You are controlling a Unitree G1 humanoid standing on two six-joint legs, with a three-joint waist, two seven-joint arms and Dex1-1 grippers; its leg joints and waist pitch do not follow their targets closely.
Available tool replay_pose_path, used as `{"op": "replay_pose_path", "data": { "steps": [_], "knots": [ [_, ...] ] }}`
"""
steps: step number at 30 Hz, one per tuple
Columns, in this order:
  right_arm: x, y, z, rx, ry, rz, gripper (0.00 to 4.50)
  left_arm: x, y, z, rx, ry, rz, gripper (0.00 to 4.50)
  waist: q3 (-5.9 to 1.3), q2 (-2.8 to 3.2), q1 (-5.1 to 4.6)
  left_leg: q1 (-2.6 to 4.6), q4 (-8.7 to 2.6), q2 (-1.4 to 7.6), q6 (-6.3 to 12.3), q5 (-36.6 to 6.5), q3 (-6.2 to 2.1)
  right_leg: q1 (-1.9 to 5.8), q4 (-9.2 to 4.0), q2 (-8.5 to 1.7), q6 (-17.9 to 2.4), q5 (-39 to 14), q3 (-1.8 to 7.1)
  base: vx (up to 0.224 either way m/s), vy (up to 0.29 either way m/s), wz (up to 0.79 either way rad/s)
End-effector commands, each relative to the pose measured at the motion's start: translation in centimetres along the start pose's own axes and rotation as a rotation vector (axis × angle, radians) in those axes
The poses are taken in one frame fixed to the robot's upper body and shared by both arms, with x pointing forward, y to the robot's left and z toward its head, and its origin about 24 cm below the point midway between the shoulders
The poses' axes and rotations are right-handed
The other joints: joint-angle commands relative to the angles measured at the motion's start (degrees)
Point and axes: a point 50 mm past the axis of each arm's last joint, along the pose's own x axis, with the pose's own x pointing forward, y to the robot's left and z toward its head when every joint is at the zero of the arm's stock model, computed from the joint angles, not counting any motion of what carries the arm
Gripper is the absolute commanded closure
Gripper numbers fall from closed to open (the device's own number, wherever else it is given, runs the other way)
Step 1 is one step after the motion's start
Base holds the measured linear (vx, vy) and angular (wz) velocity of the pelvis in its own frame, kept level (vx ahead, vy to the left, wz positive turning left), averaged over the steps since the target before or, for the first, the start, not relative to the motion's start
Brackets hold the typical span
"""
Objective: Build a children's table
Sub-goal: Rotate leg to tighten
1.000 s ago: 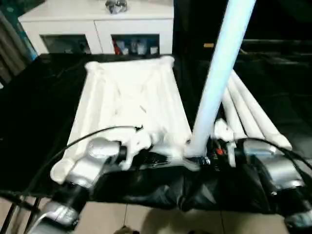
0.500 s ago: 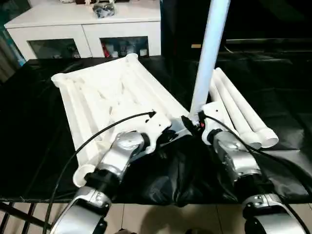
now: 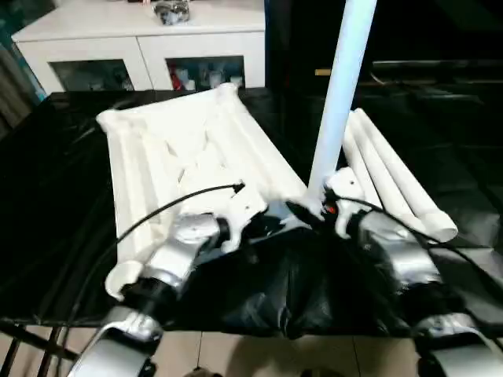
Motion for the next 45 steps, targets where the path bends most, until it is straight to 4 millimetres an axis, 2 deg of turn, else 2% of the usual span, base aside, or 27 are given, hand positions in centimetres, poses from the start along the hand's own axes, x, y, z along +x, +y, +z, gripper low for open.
{"op": "replay_pose_path", "data": {
  "steps": [1, 4, 8, 9, 12, 13, 17, 20, 23, 30, 34, 36, 37, 39, 41, 43, 45],
  "knots": [
    [0.6, 1.9, 0.3, -0.024, -0.001, 0.186, 0.58, 0.4, -0.8, 2.4, 0.083, -0.119, -0.109, 4.5, -3.81, -1.33, 0.49, 0.56, -3.88, 3.19, 7.08, -11.14, -1.32, 3.03, -4.14, -3.13, -13.07, -15.97, 2.13, 0.0, 0.0, 0.0],
    [-0.9, 2.4, 0.2, -0.045, 0.026, 0.347, 0.58, -0.8, -0.8, 2.3, 0.088, -0.121, -0.16, 4.5, -3.81, -1.33, 0.75, 0.62, -3.89, 3.25, 7.06, -11.18, -1.29, 3.04, -4.04, -3.13, -13.48, -15.66, 2.09, 0.0, 0.0, 0.0],
    [-2.1, 2.7, 0.2, -0.033, 0.05, 0.461, 0.58, -1.8, -0.9, 2.1, 0.085, -0.117, -0.204, 4.5, -3.88, -1.29, 1.41, 0.67, -3.93, 3.41, 7.02, -10.93, -1.31, 3.05, -3.81, -3.15, -13.62, -14.92, 2.25, 0.0, 0.0, 0.0],
    [-2.6, 2.9, 0.2, -0.027, 0.068, 0.508, 0.58, -2.2, -1.0, 2.1, 0.08, -0.117, -0.228, 4.5, -3.81, -0.98, 1.54, 0.69, -3.92, 3.46, 7.13, -10.64, -1.27, 2.83, -3.79, -3.13, -13.97, -14.35, 2.29, 0.0, 0.0, 0.0],
    [-3.0, 3.0, 0.1, -0.021, 0.088, 0.542, 0.58, -2.5, -1.1, 2.1, 0.077, -0.119, -0.247, 4.5, -3.78, -1.09, 1.75, 0.68, -3.94, 3.48, 6.83, -10.7, -1.22, 2.82, -3.77, -3.16, -14.11, -14.3, 2.3, 0.0, 0.0, 0.0],
    [-3.1, 3.1, 0.0, -0.018, 0.096, 0.554, 0.85, -2.5, -1.1, 2.1, 0.076, -0.12, -0.254, 4.5, -3.78, -1.16, 1.82, 0.73, -3.92, 3.4, 6.56, -10.87, -1.22, 2.87, -3.82, -3.12, -13.96, -14.79, 2.31, 0.0, 0.0, 0.0],
    [-3.3, 3.4, 0.0, -0.004, 0.103, 0.58, 0.96, -2.8, -1.2, 2.0, 0.07, -0.118, -0.268, 4.5, -3.63, -1.14, 1.88, 0.86, -4.1, 3.41, 5.44, -12.19, -1.25, 2.72, -4.18, -3.2, -13.22, -17.64, 2.37, 0.0, 0.0, 0.0],
    [-3.4, 3.5, 0.0, 0.003, 0.108, 0.594, 1.29, -2.9, -1.2, 2.0, 0.067, -0.115, -0.273, 4.5, -3.61, -1.25, 1.84, 0.77, -4.14, 3.33, 5.04, -12.31, -1.31, 2.8, -4.27, -3.25, -12.46, -18.78, 2.37, 0.0, 0.0, 0.0],
    [-3.5, 3.6, 0.1, 0.01, 0.111, 0.605, 1.62, -3.1, -1.2, 1.9, 0.063, -0.111, -0.279, 4.5, -3.64, -1.21, 1.87, 0.77, -4.12, 3.35, 4.98, -12.01, -1.33, 2.78, -4.23, -3.21, -12.4, -18.52, 2.37, 0.0, 0.0, 0.0],
    [-3.5, 4.0, -0.1, 0.024, 0.113, 0.607, 1.77, -3.2, -1.2, 1.7, 0.056, -0.105, -0.271, 4.5, -3.75, -1.26, 1.89, 0.76, -4.02, 3.35, 5.25, -11.09, -1.31, 2.82, -4.02, -3.18, -12.71, -16.88, 2.37, 0.0, 0.0, 0.0],
    [-2.1, 3.7, -0.3, 0.035, 0.071, 0.434, 1.78, -1.9, -0.4, 1.7, 0.045, -0.089, -0.138, 4.5, -3.71, -1.39, 1.6, 0.65, -4.05, 3.22, 4.85, -11.03, -1.33, 2.77, -4.2, -3.15, -12.31, -17.46, 2.38, 0.0, 0.0, 0.0],
    [-0.8, 3.4, -0.7, 0.047, 0.061, 0.308, 1.78, -1.0, 0.0, 1.8, 0.045, -0.08, -0.068, 4.5, -3.53, -1.31, 1.12, 0.84, -4.1, 2.97, 3.78, -12.63, -1.32, 2.51, -4.68, -3.18, -11.77, -20.43, 2.32, 0.0, 0.0, 0.0],
    [0.0, 3.3, -0.9, 0.065, 0.061, 0.235, 1.78, -0.3, 0.3, 1.9, 0.041, -0.077, -0.014, 4.5, -3.52, -1.67, 0.72, 0.76, -4.23, 2.79, 2.89, -13.4, -1.55, 2.89, -4.83, -3.25, -10.83, -22.75, 2.16, 0.0, 0.0, 0.0],
    [1.1, 3.2, -1.3, 0.089, 0.075, 0.119, 1.79, 0.7, 0.4, 2.2, 0.024, -0.087, 0.042, 4.5, -3.17, -1.4, 0.21, 1.03, -4.22, 2.72, 2.48, -14.57, -1.4, 2.22, -5.25, -3.19, -10.59, -24.58, 2.23, 0.0, 0.0, 0.0],
    [3.0, 3.1, -1.7, 0.132, 0.098, -0.045, 1.8, 2.3, 0.5, 2.9, -0.002, -0.105, 0.116, 4.5, -3.17, -1.38, -0.64, 1.2, -4.22, 2.38, 1.09, -16.93, -1.74, 2.4, -5.83, -3.25, -8.49, -30.25, 1.83, 0.0, 0.0, 0.0],
    [4.4, 3.4, -1.6, 0.185, 0.101, -0.167, 1.8, 3.5, 0.3, 3.4, -0.009, -0.11, 0.16, 4.5, -3.18, -1.42, -1.03, 1.38, -4.15, 2.3, 1.04, -17.69, -1.78, 2.09, -6.23, -3.24, -7.49, -31.82, 1.78, 0.0, 0.0, 0.0],
    [4.4, 3.4, -1.6, 0.185, 0.101, -0.167, 1.8, 3.5, 0.3, 3.4, -0.009, -0.11, 0.16, 4.5, -3.17, -1.48, -1.42, 1.3, -4.21, 2.21, 1.36, -18.43, -1.93, 2.2, -6.43, -3.21, -7.03, -32.69, 1.58, 0.0, 0.0, 0.0]
  ]
}}
